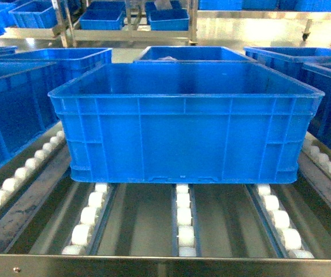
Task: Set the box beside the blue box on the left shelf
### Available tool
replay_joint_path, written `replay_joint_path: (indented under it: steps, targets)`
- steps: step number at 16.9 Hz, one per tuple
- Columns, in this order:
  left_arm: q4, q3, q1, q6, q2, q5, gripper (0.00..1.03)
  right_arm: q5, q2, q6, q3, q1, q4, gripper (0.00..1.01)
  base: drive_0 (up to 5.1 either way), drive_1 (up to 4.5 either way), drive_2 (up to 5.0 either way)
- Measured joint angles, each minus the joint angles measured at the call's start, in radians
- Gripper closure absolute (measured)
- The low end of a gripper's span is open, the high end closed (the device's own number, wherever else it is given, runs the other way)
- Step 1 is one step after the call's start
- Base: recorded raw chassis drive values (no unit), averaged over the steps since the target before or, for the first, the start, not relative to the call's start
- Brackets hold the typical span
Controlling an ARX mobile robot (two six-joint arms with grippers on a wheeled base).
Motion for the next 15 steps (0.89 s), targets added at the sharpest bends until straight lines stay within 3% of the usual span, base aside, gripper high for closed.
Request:
replay_joint_path:
  steps: [15]
  targets:
    - [0.0, 0.0, 0.0, 0.0, 0.0, 0.0, 0.05, 0.0, 0.0, 0.0, 0.0, 0.0, 0.0, 0.03, 0.0, 0.0, 0.0]
